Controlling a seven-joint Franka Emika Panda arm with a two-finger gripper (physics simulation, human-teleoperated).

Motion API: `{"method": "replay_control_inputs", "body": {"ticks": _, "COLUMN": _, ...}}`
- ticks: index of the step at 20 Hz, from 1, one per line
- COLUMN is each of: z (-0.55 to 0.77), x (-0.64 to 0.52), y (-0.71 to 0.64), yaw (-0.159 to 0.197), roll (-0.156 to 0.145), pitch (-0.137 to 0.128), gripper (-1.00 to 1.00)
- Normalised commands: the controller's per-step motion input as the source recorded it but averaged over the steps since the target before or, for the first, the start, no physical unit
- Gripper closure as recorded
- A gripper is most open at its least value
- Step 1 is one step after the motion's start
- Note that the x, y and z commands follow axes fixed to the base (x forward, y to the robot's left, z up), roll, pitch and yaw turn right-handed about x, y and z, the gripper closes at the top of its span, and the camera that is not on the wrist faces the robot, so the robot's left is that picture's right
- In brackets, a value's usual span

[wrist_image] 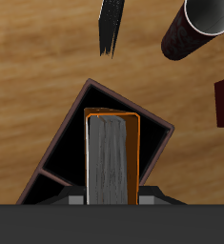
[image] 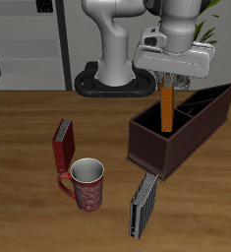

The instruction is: Place the orange book into the left desk caddy's right compartment

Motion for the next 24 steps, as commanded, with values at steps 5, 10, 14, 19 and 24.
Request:
{"method": "replay_control_inputs", "body": {"ticks": 5, "z": -0.07, "x": 0.08, "y": -0.02, "yaw": 0.003, "roll": -0.014, "pitch": 0.004, "gripper": 1.00}}
{"method": "replay_control_inputs", "body": {"ticks": 10, "z": -0.13, "x": 0.12, "y": -0.04, "yaw": 0.000, "roll": -0.014, "pitch": 0.016, "gripper": 1.00}}
{"method": "replay_control_inputs", "body": {"ticks": 14, "z": -0.20, "x": 0.11, "y": -0.03, "yaw": 0.004, "roll": 0.007, "pitch": 0.030, "gripper": 1.00}}
{"method": "replay_control_inputs", "body": {"ticks": 19, "z": -0.21, "x": 0.08, "y": 0.03, "yaw": 0.002, "roll": 0.004, "pitch": 0.030, "gripper": 1.00}}
{"method": "replay_control_inputs", "body": {"ticks": 24, "z": -0.18, "x": 0.04, "y": 0.09, "yaw": 0.016, "roll": 0.020, "pitch": 0.020, "gripper": 1.00}}
